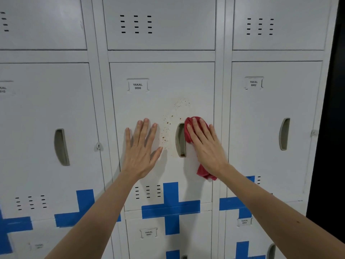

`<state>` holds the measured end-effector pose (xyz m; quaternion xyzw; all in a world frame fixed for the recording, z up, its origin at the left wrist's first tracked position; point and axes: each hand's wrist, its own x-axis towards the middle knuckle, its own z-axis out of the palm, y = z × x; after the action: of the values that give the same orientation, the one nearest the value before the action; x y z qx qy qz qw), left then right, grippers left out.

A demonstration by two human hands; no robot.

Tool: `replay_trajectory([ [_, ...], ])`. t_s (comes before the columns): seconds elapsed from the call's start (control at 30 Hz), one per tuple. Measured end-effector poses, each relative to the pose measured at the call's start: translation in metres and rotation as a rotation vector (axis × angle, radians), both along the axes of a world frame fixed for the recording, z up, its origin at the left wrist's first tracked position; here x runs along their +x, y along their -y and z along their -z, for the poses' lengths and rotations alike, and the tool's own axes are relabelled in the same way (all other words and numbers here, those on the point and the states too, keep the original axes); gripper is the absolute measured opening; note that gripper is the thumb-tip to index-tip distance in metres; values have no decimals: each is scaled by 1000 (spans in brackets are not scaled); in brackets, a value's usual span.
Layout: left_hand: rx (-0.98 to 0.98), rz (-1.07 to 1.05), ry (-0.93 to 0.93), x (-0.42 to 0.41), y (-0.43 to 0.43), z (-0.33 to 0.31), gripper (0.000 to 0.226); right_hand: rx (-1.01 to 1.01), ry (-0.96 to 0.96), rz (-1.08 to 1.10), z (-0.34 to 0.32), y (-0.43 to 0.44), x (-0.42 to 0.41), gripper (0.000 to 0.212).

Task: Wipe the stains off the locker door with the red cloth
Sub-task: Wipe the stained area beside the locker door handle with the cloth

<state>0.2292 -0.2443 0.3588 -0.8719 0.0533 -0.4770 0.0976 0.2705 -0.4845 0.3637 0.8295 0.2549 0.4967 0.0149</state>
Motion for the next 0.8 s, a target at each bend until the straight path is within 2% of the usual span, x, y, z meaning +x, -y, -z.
replay_trajectory([
  [0.2,-15,9,-2,1,2,1,70,-15,0,-14,23,1,-2,71],
  [0.4,-9,3,-17,-2,2,3,68,-61,-91,-3,56,3,-11,82],
  [0.6,-7,8,-41,-6,-1,12,68,-147,-277,68,95,-1,-22,117],
  [0.8,1,-10,-33,-18,-15,11,68,-193,-228,-26,101,-40,-31,99],
])
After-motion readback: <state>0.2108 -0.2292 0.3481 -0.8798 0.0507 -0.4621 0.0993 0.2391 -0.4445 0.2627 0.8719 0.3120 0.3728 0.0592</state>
